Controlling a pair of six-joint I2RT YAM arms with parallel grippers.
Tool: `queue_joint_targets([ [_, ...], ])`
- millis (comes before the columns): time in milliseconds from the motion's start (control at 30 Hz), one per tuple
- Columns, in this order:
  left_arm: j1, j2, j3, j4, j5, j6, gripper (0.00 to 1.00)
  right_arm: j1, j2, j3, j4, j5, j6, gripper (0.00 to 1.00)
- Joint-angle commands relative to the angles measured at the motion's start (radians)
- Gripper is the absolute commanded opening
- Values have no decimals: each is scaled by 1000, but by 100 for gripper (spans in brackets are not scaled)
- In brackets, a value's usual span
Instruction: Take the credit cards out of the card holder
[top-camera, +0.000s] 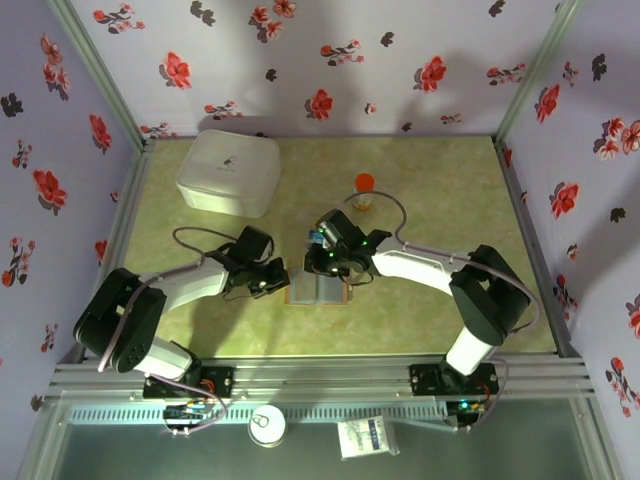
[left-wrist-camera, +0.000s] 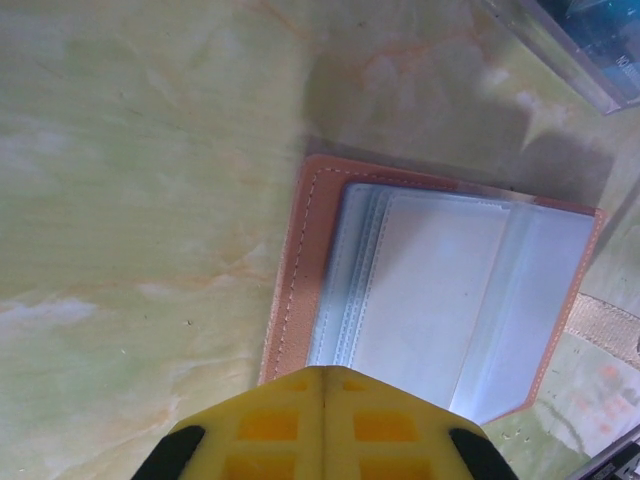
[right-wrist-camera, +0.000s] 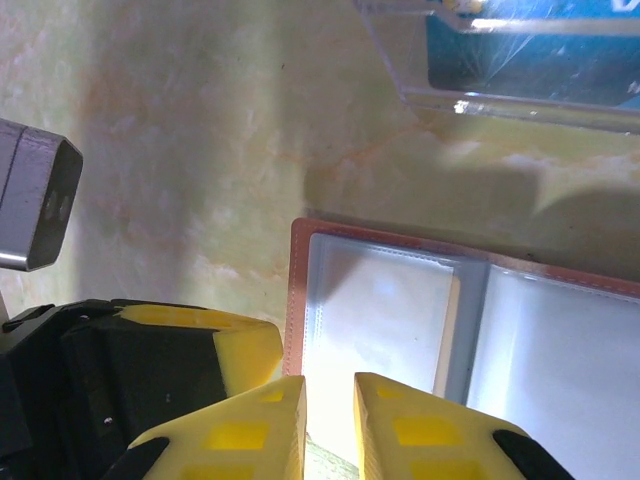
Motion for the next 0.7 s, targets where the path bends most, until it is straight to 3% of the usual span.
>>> queue_joint_targets([
  [0, -6, 15, 12, 16, 16, 19, 3, 14, 41, -4, 5, -41, 7, 21],
  [667, -9, 69, -5, 6, -7, 24, 2, 34, 116, 38, -89, -41, -37, 26],
])
